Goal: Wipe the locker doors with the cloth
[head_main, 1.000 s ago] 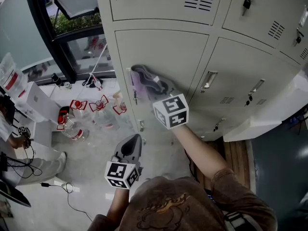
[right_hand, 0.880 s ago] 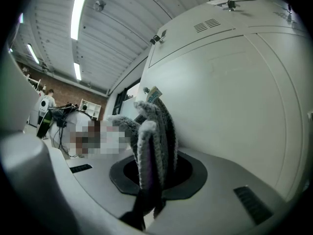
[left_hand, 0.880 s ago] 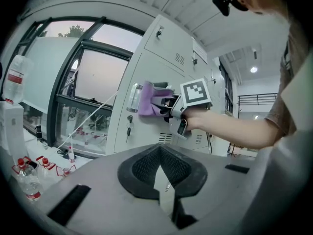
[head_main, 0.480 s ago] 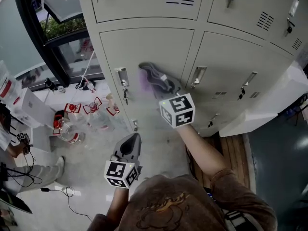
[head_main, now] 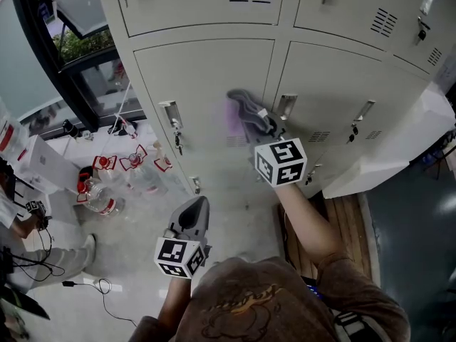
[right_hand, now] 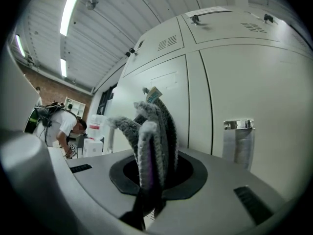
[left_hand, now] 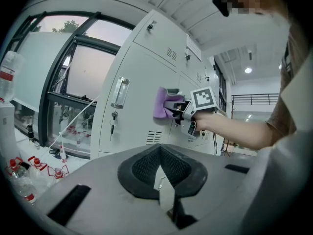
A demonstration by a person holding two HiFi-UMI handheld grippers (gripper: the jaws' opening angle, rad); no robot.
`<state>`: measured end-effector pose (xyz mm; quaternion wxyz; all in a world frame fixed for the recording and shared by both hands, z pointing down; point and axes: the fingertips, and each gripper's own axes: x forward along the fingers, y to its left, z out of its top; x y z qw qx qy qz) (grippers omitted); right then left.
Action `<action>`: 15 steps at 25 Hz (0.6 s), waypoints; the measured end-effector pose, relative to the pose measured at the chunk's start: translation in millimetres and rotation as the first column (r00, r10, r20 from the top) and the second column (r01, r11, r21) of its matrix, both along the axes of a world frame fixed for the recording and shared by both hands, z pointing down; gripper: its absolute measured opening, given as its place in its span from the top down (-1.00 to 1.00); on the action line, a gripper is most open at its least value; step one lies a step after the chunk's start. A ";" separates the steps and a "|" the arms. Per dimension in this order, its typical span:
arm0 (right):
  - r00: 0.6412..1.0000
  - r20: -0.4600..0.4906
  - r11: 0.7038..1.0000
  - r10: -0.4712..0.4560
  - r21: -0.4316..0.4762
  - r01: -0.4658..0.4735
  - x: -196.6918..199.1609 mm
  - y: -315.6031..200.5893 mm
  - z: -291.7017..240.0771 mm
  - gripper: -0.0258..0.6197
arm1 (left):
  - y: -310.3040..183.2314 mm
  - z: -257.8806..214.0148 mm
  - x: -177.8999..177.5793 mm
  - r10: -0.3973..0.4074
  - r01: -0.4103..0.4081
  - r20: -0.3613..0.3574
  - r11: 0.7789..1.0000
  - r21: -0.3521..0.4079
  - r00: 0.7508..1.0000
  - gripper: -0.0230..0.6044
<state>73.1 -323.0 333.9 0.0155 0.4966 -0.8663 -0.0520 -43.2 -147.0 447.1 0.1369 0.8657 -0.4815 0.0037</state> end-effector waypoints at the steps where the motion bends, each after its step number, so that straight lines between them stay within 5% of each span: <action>1: 1.000 0.002 1.000 0.010 -0.002 -0.010 5.1 0.1 -0.4 0.76 | 0.0 0.4 -0.1 0.000 0.000 0.000 1.000 -0.001 1.000 0.93; 15: 0.992 -0.023 0.992 0.124 -0.025 -0.125 68.6 3.5 8.6 0.75 | 4.8 4.8 2.8 0.013 -0.014 -0.027 1.000 -0.023 1.000 0.93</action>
